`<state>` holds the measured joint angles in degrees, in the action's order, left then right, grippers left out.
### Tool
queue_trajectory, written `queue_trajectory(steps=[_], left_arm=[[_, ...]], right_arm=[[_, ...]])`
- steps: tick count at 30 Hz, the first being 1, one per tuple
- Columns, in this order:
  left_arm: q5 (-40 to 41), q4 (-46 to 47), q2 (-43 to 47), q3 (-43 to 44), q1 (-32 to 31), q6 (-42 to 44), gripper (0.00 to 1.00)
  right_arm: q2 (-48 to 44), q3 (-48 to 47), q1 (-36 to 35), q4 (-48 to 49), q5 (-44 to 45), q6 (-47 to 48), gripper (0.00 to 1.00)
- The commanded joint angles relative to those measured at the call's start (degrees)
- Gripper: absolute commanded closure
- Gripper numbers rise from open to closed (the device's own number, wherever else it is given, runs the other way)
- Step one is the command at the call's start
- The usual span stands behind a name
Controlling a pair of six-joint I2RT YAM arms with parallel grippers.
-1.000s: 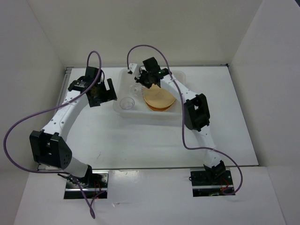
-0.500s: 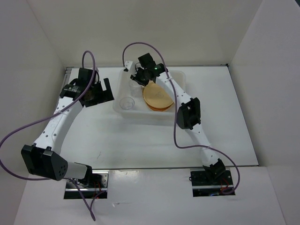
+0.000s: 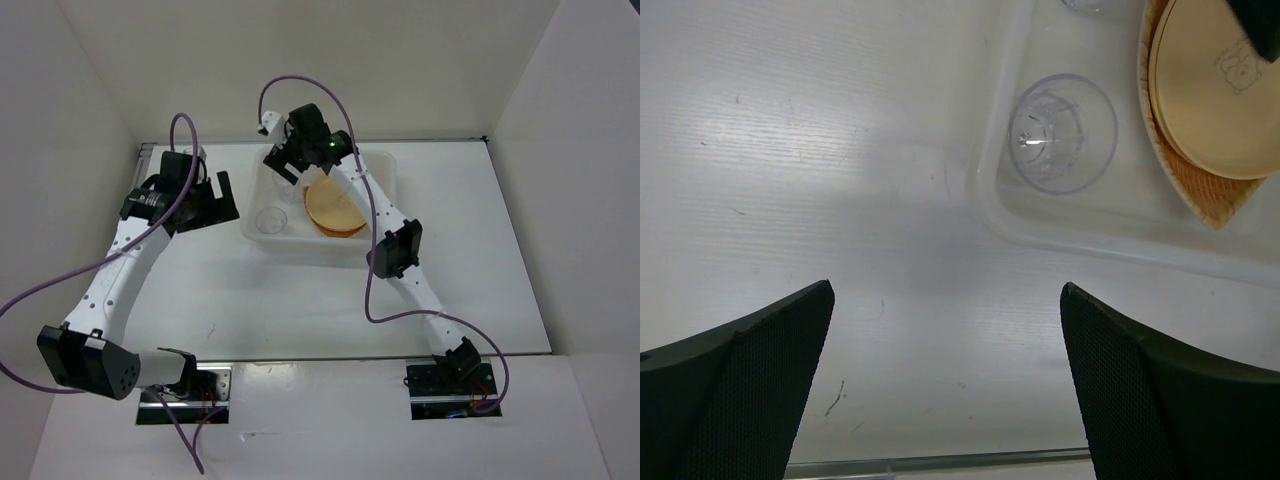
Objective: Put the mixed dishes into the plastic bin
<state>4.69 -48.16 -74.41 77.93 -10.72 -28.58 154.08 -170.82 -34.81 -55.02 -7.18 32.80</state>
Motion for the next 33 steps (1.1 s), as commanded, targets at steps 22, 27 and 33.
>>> queue_trajectory(steps=[22,27,33], left_arm=[[4.5,14.8,26.6,-17.1,0.3,6.4,0.0],[4.4,13.1,30.3,-14.0,0.3,8.5,0.0],[3.8,9.2,35.9,-15.3,0.3,6.0,0.0]], right_arm=[[-39.8,20.7,-0.6,-16.3,22.6,-12.4,0.02],[-49.9,36.2,-0.6,-14.9,24.2,-12.4,0.02],[-62.8,52.6,-0.6,-10.9,28.3,-12.4,0.02]])
